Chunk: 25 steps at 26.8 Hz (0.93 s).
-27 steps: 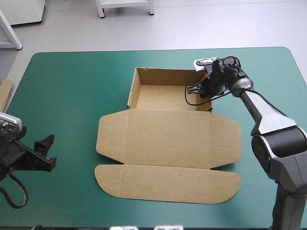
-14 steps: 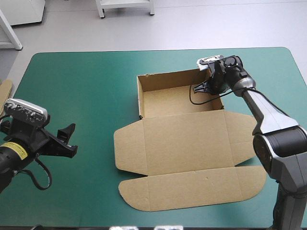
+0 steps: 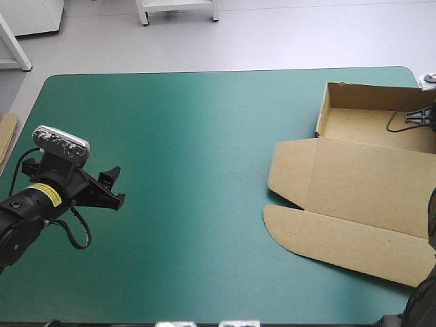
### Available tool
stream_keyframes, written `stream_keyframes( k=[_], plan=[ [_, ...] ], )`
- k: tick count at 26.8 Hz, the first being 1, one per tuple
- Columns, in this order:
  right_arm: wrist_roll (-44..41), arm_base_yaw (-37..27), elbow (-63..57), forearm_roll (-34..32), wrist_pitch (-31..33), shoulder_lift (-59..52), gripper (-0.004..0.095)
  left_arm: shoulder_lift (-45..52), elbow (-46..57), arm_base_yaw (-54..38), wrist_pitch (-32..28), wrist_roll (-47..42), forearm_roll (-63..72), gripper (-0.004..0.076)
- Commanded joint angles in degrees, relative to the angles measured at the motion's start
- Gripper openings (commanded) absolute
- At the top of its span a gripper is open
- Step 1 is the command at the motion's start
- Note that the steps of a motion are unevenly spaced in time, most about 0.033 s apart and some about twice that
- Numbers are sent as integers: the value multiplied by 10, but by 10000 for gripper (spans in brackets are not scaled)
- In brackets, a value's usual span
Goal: Fold the box
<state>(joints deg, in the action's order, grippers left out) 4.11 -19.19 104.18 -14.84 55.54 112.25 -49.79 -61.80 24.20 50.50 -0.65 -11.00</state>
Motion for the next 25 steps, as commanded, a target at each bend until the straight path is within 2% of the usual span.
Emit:
stream_keyframes(
  k=[1, 4, 9, 12, 17, 19, 25],
  plan=[
    [54, -58, 16, -14, -43, -25, -19, -1, -14, 1, -39, -6, -8, 475],
    [75, -81, 16, 13, -45, -11, -19, -9, -14, 1, -39, -6, -11, 475],
    [109, -81, 16, 52, -38, 19, 4, -16, -14, 1, -39, -6, -14, 475],
    [109, -80, 15, 47, -34, 27, 119, -17, -14, 1, -39, -6, -14, 475],
    [96, -82, 17, 52, -42, 27, 525, -17, -14, 1, -39, -6, -14, 475],
    [82, -82, 23, 52, -40, 25, 620, -17, -14, 1, -39, -6, -14, 475],
    [73, -82, 47, 79, -30, -3, 638, -17, -14, 1, -39, -6, -27, 475]
  ],
)
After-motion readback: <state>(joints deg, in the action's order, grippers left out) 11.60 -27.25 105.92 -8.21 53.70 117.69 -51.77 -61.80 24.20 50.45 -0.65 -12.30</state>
